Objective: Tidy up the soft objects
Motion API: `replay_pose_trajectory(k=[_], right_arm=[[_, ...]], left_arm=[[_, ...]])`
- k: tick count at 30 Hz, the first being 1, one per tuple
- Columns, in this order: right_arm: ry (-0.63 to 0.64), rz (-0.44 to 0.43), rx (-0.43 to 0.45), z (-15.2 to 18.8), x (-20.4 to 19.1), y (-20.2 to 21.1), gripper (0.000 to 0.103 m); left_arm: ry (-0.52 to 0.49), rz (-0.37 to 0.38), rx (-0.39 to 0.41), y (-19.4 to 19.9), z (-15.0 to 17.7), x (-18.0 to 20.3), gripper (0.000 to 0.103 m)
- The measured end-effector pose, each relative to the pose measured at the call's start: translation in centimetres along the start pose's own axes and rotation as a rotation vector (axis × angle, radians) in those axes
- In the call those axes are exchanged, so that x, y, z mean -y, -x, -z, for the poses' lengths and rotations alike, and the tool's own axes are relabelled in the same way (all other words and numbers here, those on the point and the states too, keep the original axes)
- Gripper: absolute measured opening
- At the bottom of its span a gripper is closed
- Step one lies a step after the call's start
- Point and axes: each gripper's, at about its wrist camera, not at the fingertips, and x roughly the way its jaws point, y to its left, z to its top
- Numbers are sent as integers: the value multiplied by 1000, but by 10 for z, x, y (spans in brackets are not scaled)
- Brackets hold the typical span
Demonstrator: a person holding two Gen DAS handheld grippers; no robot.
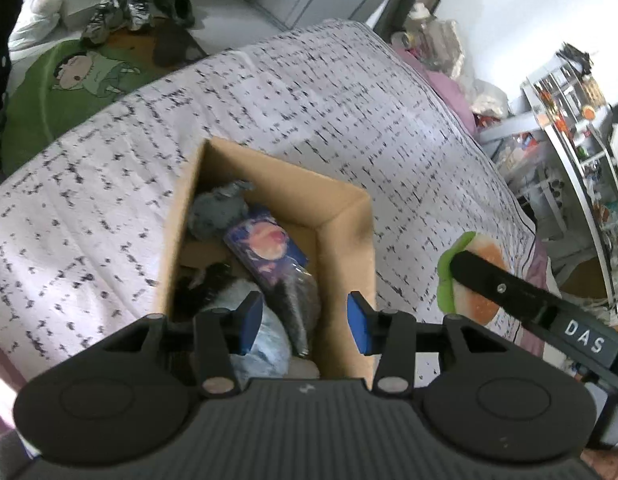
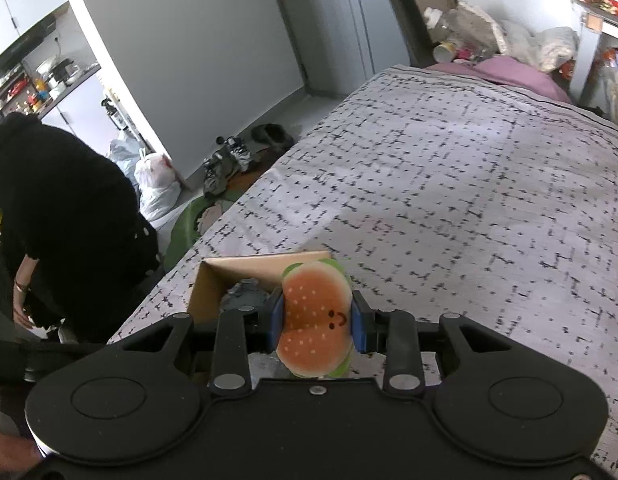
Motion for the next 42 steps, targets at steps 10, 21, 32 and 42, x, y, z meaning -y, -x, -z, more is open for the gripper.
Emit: replay_pose_trajectory(k=[10,21,32,42], right_arm=[[14,-16,-6,-12,-26,-21,40],[-10,3,-23,-12,-23,-20,54],[-50,28,-20,4,-7,12,80],[-125,100,28,25,16,56,100]], left_arm=[[43,-41,35,24,-17,-34,45],[5,-68,38,34,-25,-34,72],[-54,-73,42,44,-17,-16,86],[-154,-49,46,57,2,11,92]])
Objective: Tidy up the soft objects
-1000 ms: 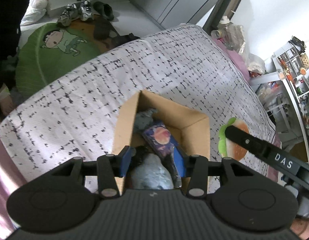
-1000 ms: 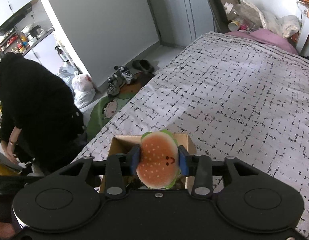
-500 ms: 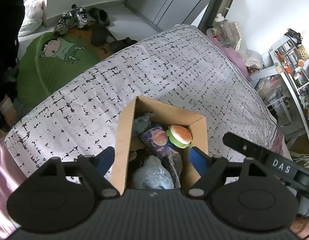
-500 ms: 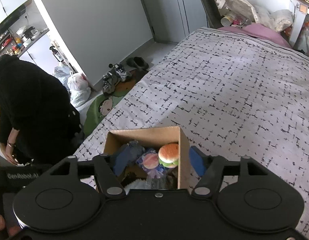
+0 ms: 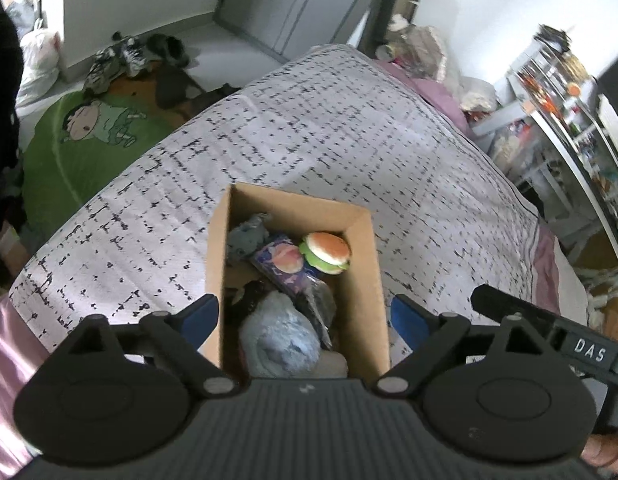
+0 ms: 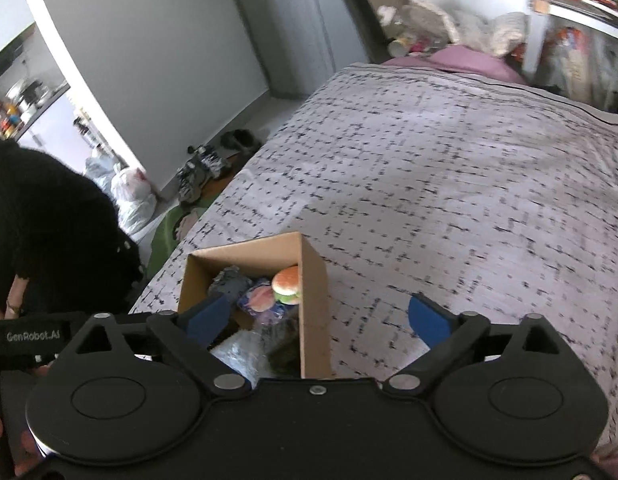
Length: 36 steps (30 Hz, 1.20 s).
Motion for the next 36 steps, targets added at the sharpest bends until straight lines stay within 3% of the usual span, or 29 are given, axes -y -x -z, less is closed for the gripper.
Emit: replay_pose_trajectory(k=[11,36], right_arm=[[-54,57,59,28,19,45,103],[-4,40,144,81,28,142,103]], left_arm=[[-105,12,22,24,24,23,93],[-261,-32,98,86,89,55,93]])
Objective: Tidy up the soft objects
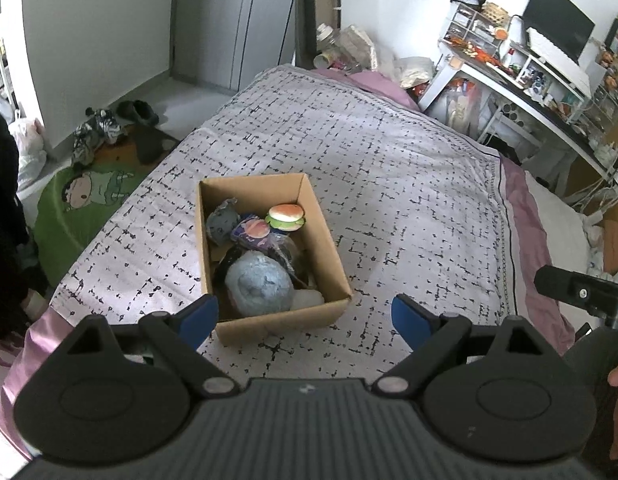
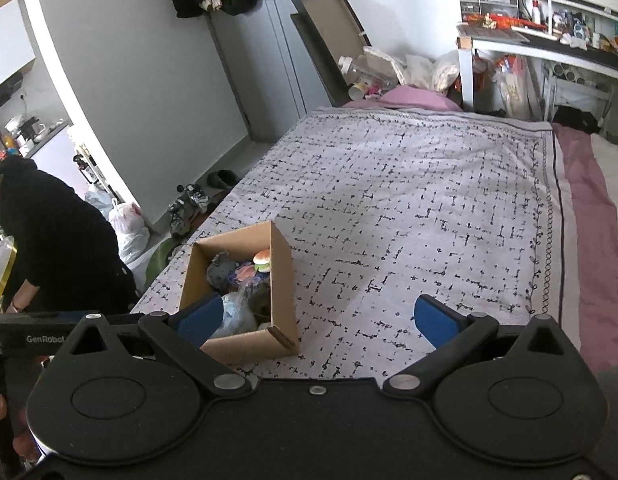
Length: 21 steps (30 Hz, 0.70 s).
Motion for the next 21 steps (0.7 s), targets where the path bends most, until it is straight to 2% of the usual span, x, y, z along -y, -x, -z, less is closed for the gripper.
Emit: replay_pose_trajectory(k=[8,21], right_arm=[[12,-3,11,11,8,17,103],[37,-18,30,27,7,36,103]], left_arm=[[-23,-10,52,23,7,20,93],[-33,-31,73,39,26,33,93]])
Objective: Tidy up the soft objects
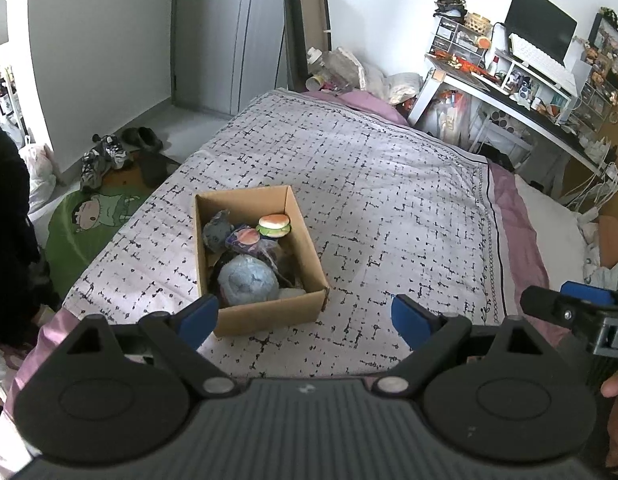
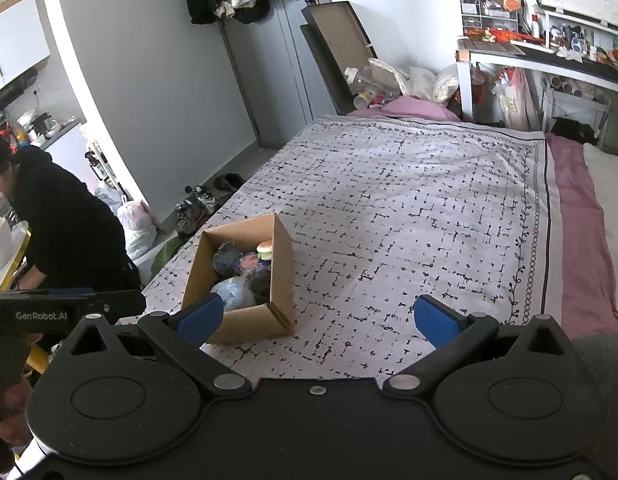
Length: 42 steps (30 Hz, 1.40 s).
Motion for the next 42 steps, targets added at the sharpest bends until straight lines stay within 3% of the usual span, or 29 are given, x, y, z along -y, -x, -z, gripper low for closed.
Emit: replay_pose_trajectory(k=[21,27,42], right_arm=[[67,42,14,11,-14,11,103],[66,47,12,12,-14,10,103],[67,51,7,12,-13,10,103]], left_arm=[[-32,-19,28,15,16,6,93],[-27,18,46,20,16,4,93],[-49,13,43,18,16,10,93]])
